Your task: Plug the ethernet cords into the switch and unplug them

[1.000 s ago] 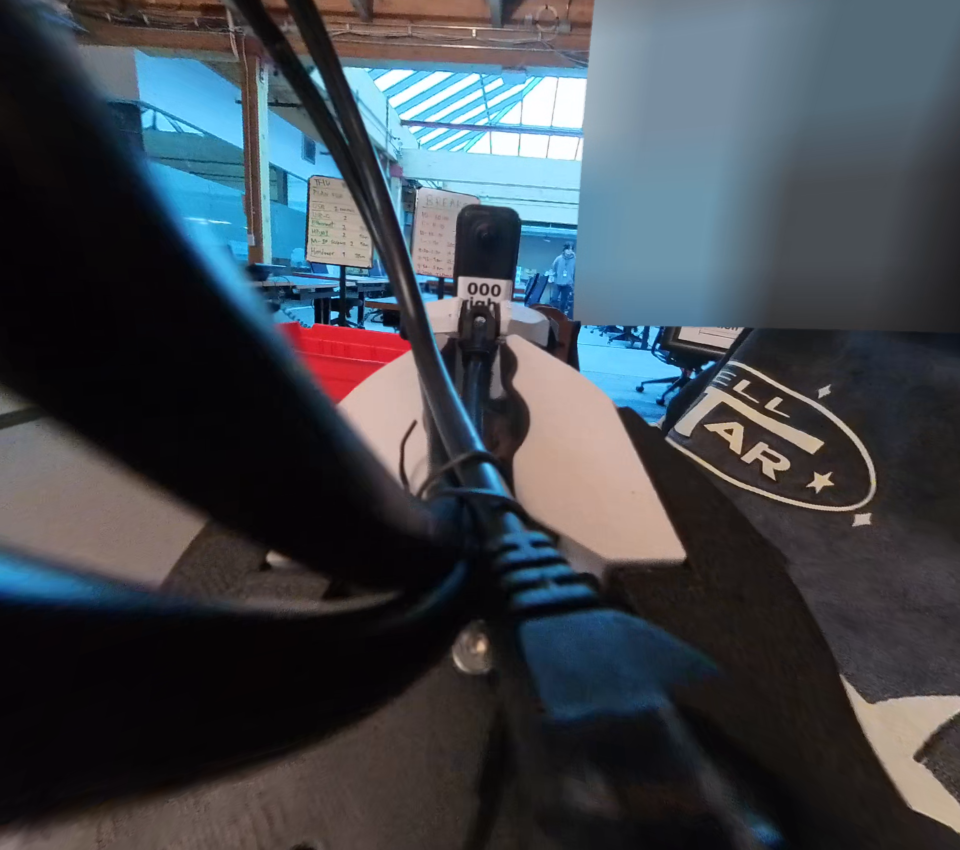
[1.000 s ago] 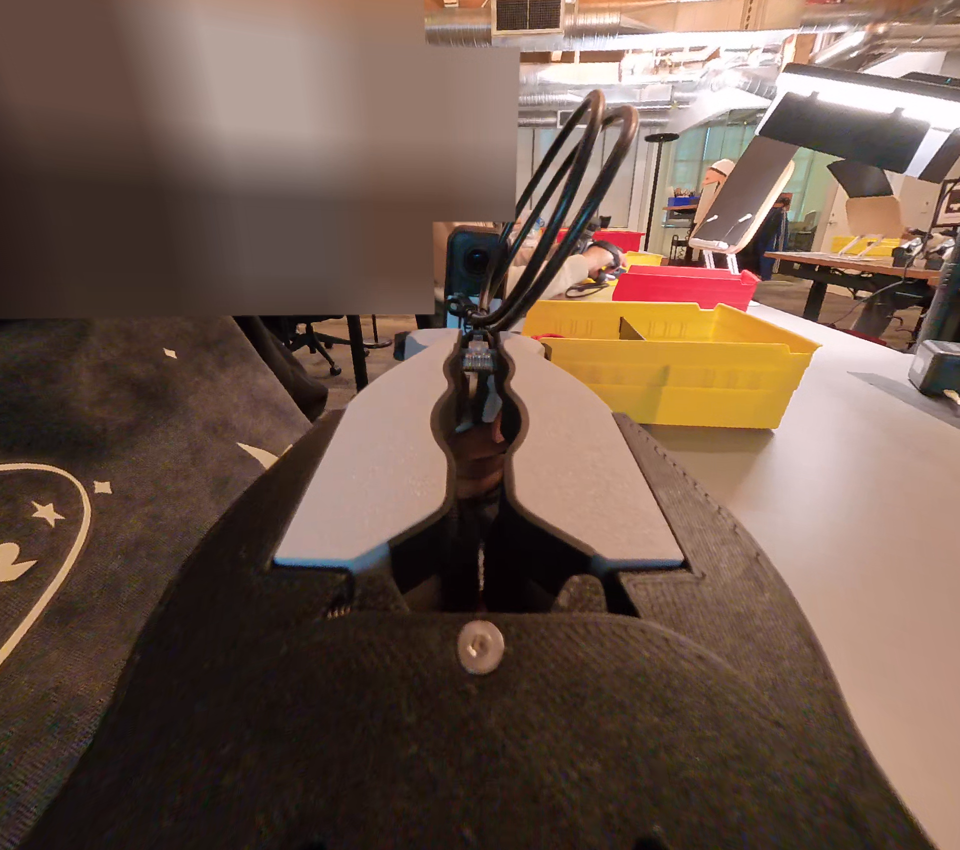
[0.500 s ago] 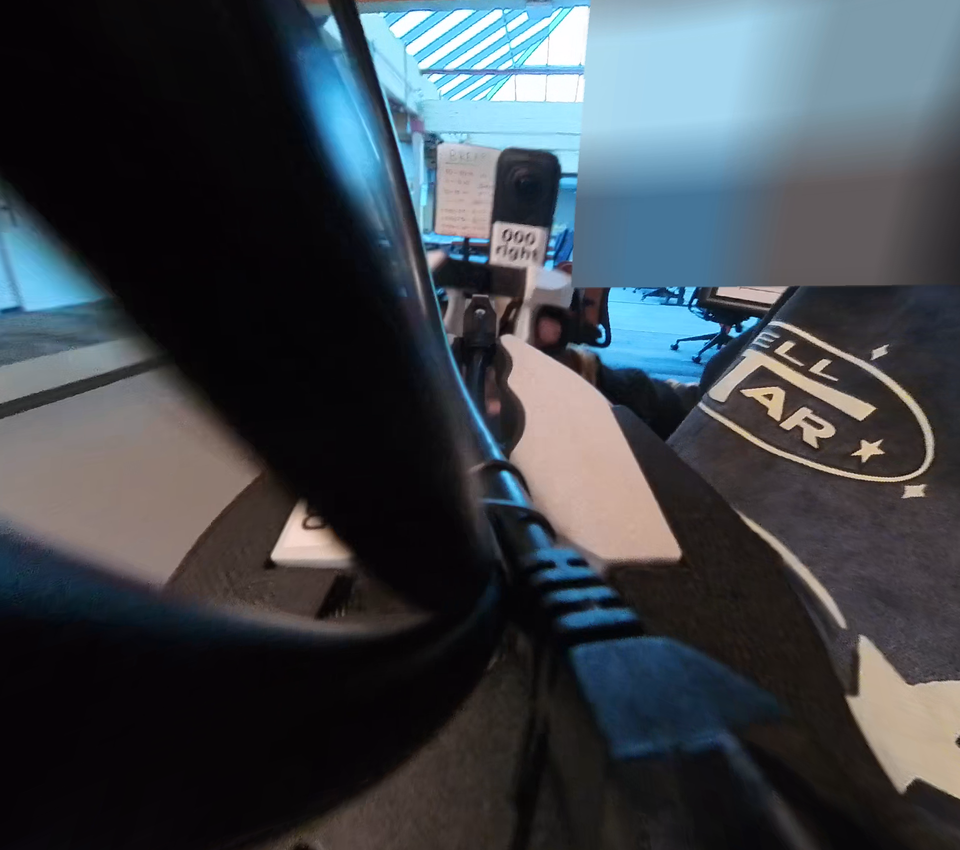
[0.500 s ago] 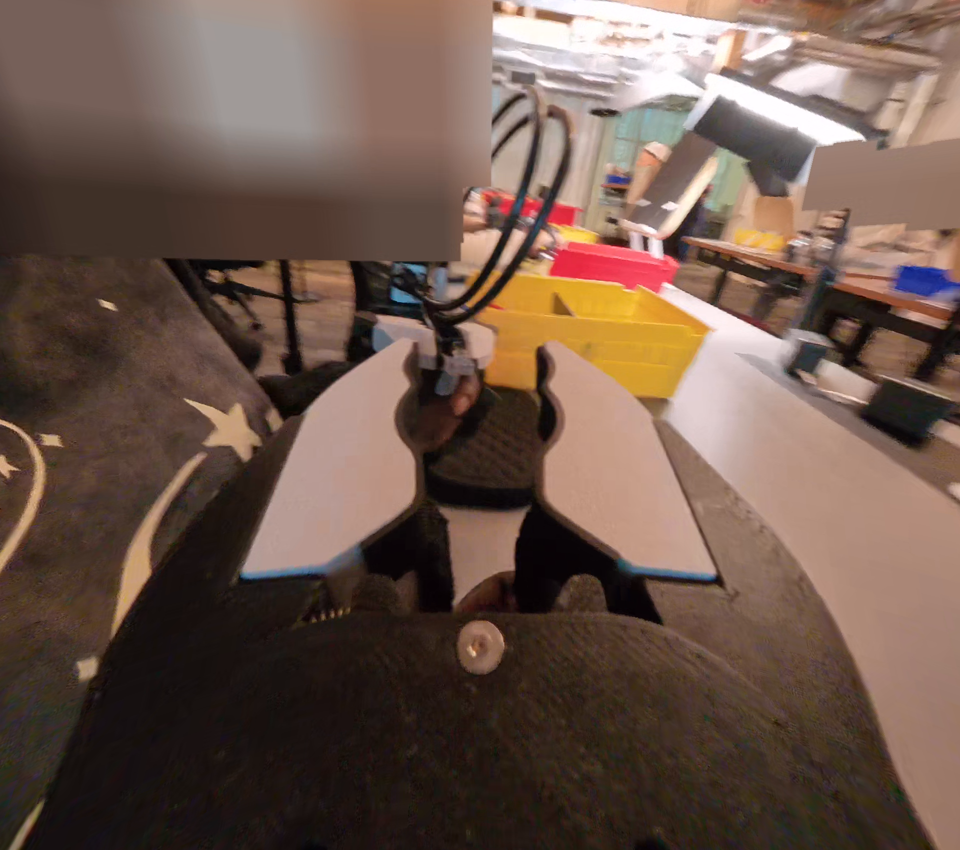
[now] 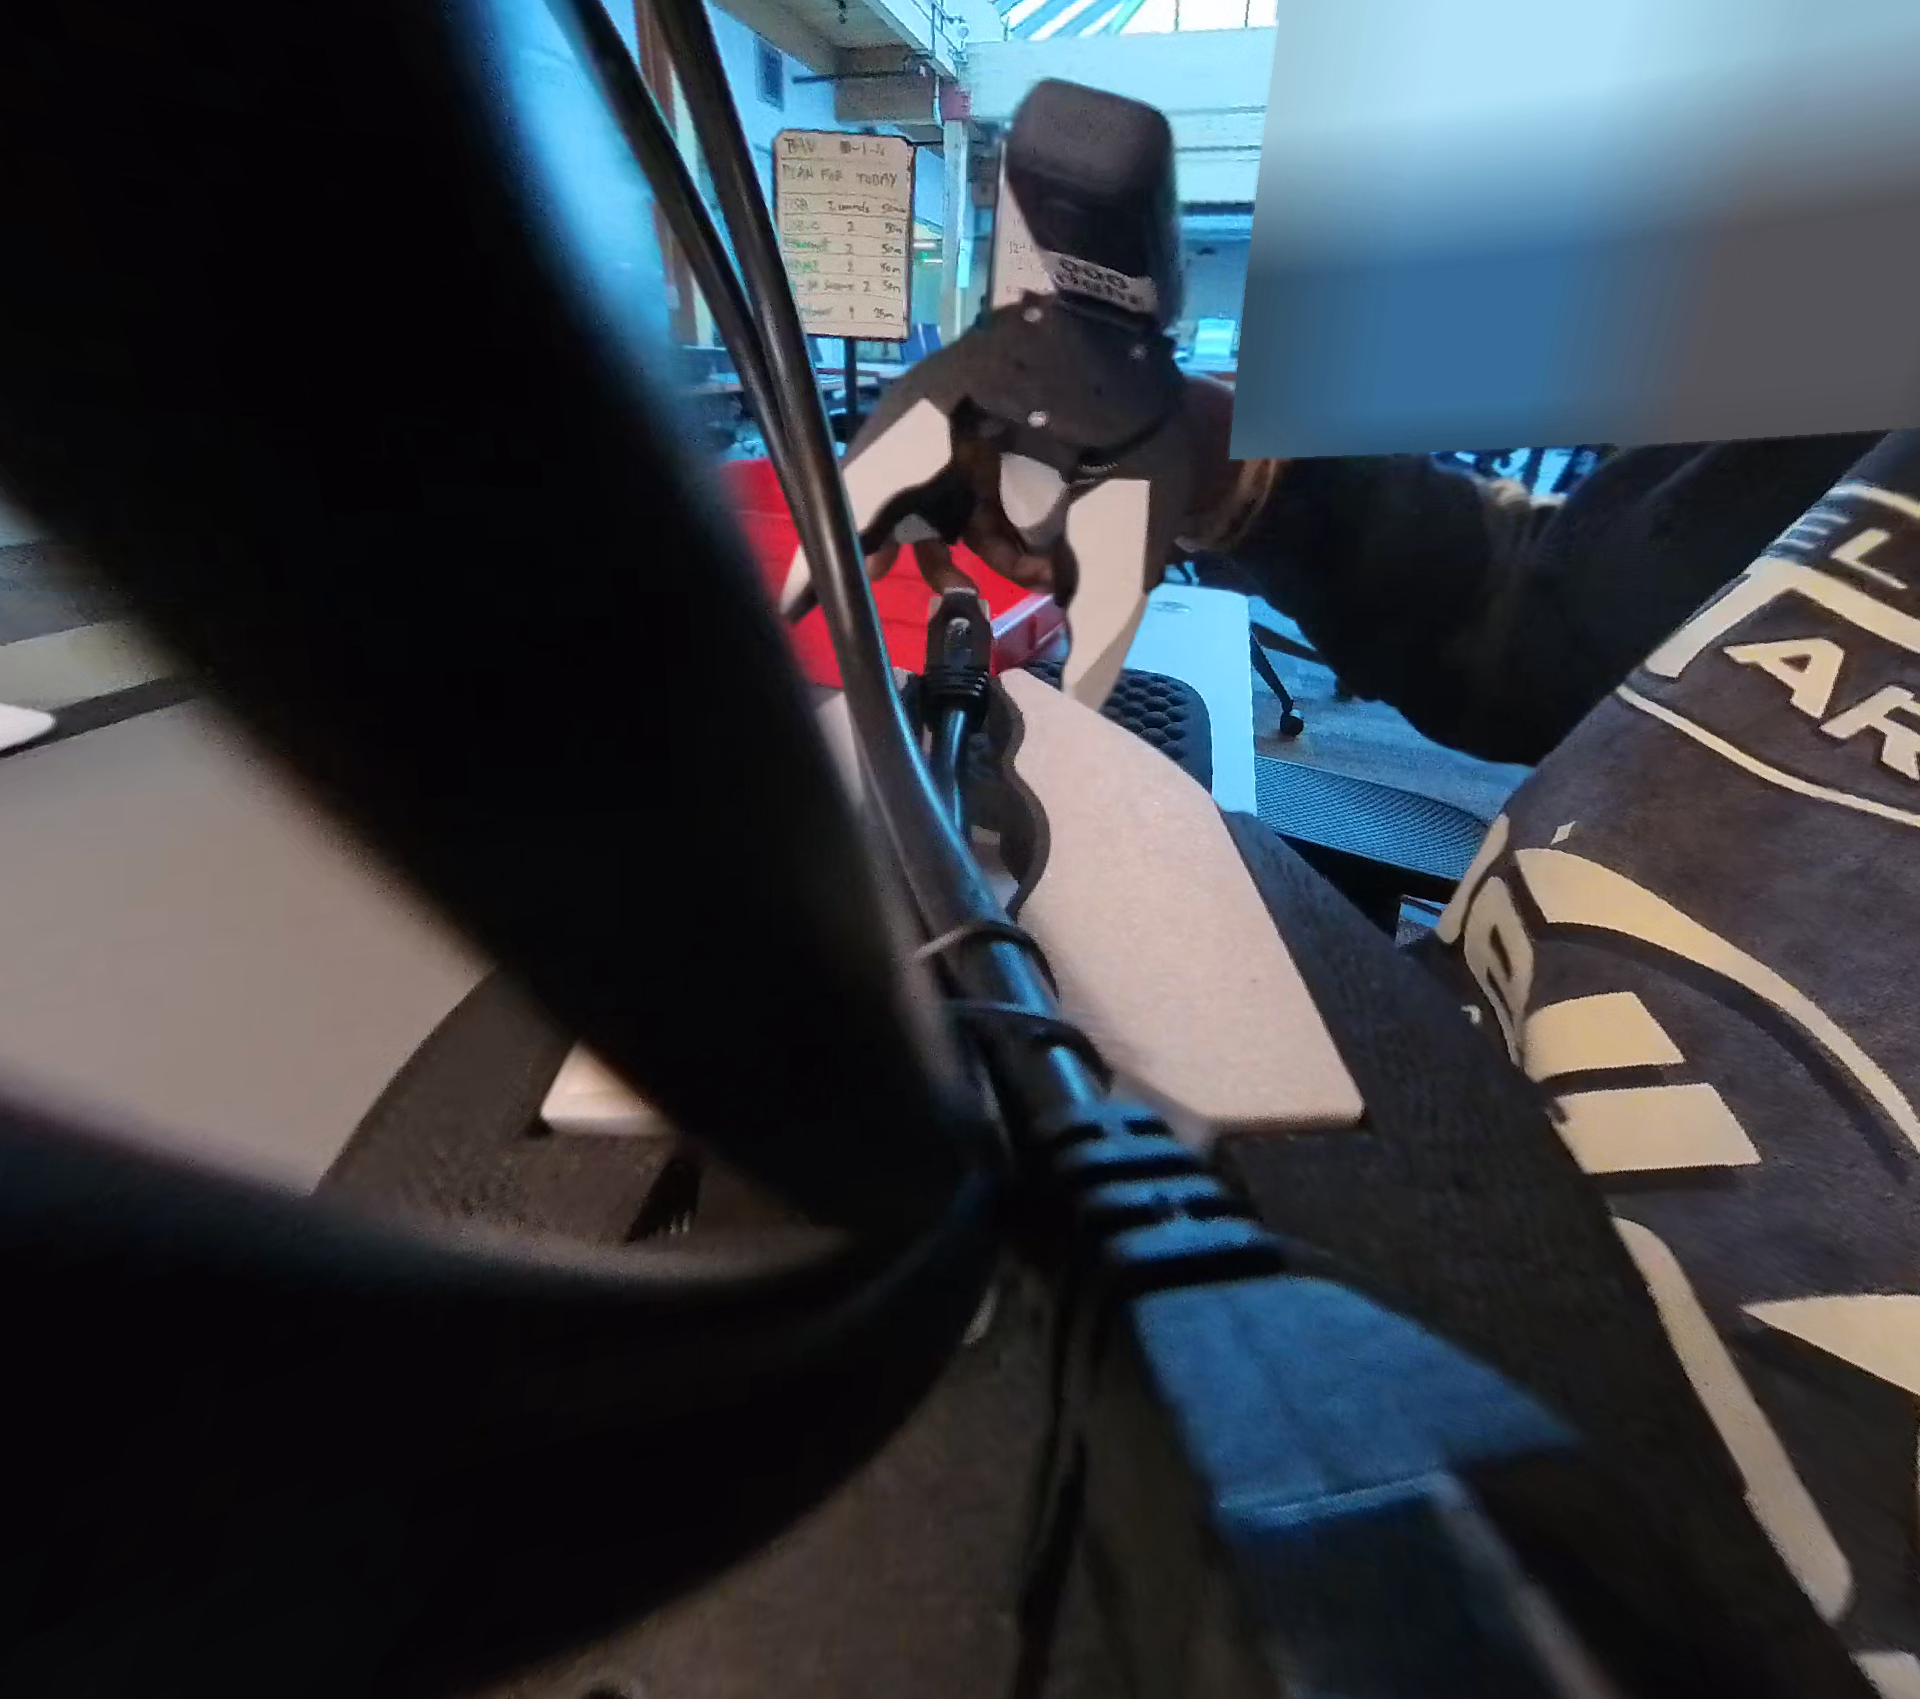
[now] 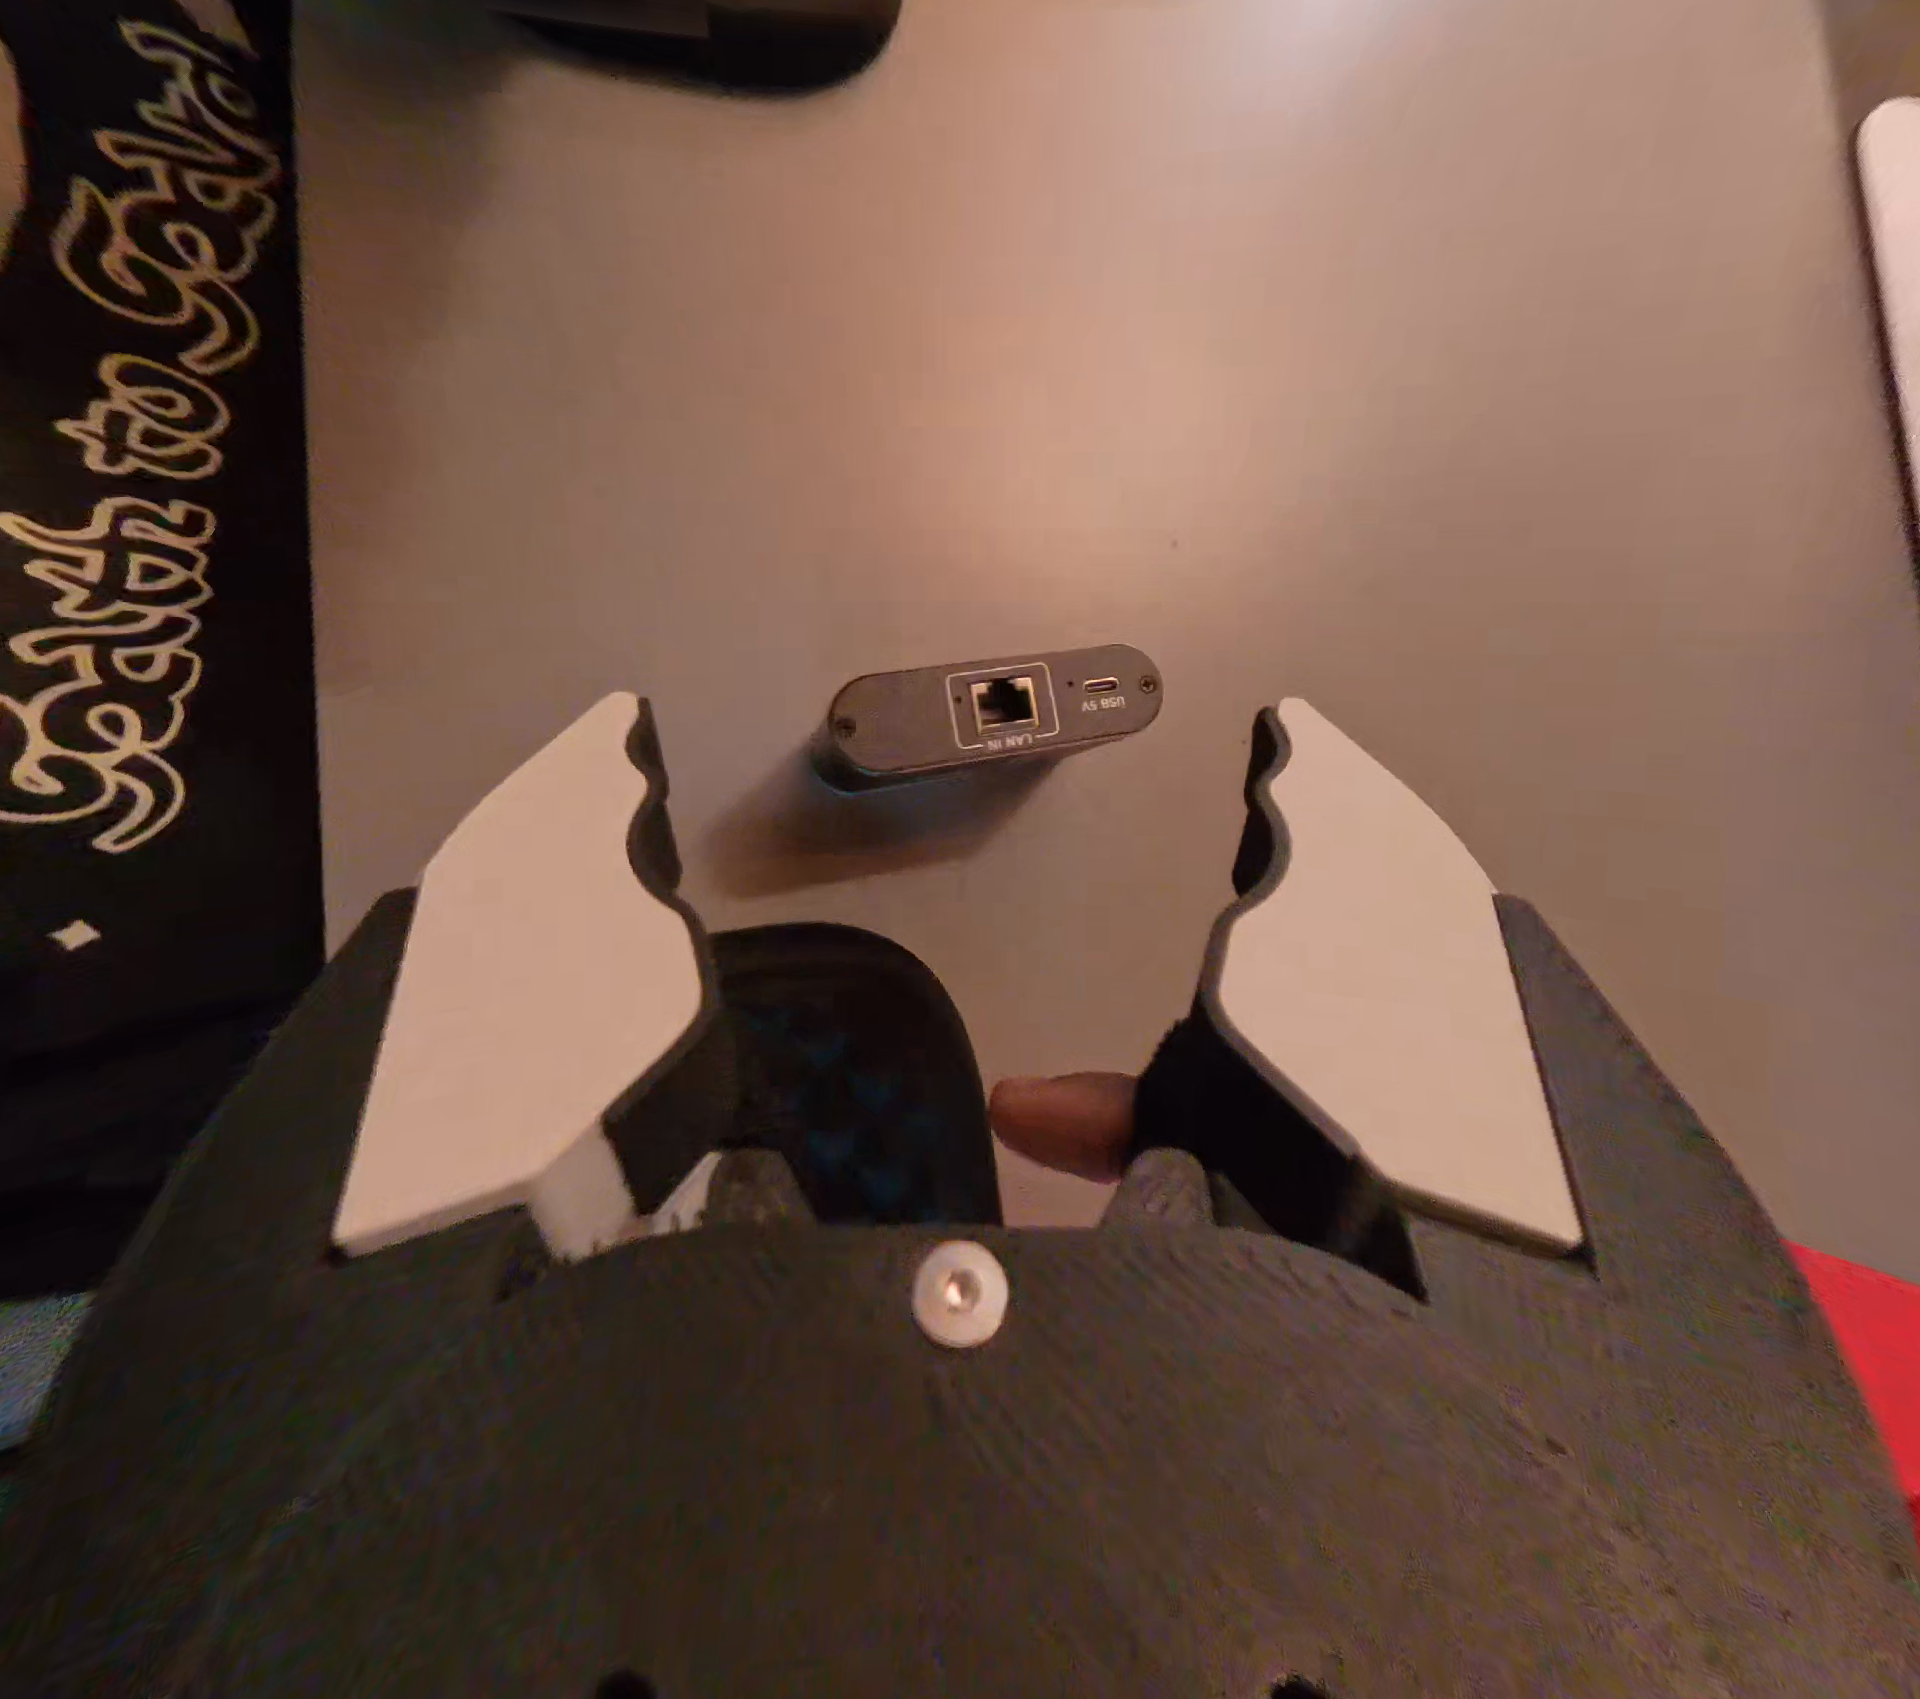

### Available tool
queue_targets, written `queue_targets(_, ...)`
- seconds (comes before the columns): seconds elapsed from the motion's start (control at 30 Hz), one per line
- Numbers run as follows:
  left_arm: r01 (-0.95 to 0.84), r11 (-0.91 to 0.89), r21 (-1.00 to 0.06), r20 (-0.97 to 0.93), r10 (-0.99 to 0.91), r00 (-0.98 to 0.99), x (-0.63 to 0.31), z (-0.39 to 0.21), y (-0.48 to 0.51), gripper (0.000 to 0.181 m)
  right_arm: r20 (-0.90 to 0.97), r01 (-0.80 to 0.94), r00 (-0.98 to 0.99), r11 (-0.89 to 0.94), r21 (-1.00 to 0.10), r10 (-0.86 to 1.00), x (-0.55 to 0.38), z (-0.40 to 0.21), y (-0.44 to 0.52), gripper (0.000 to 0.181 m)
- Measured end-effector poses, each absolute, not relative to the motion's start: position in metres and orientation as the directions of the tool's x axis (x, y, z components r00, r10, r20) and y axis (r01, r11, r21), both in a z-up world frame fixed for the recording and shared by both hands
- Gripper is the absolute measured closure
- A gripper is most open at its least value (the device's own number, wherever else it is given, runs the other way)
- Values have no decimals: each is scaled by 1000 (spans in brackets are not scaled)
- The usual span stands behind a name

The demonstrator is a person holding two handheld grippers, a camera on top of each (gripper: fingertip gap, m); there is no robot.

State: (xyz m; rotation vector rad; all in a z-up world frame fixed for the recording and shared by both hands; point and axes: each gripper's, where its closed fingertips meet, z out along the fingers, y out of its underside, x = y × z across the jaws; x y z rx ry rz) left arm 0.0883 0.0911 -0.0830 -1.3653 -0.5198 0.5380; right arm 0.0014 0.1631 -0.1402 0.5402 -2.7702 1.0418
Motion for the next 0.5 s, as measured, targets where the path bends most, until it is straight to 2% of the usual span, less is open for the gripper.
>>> queue_targets(0.1,-55,130,-990,38,625,780,89,-85,92,170,186,-395,-917,749,-532,-352,1,-150,162,79)
queue_targets(0.17,-60,149,-987,45,616,786,90,-83,91,170,176,-475,-877,748,-463,-448,1,-157,166,84)
queue_targets(0.23,-65,172,-983,55,611,790,92,-81,88,170,239,-604,-795,696,-388,-557,-5,-157,167,95)
queue_targets(0.37,-63,196,-979,69,601,797,93,-79,86,171,416,-865,-493,483,-137,-764,-30,-151,158,116)
queue_targets(0.5,-63,193,-979,65,591,804,94,-79,87,171,293,-904,-425,417,-91,-857,-37,-168,155,121)
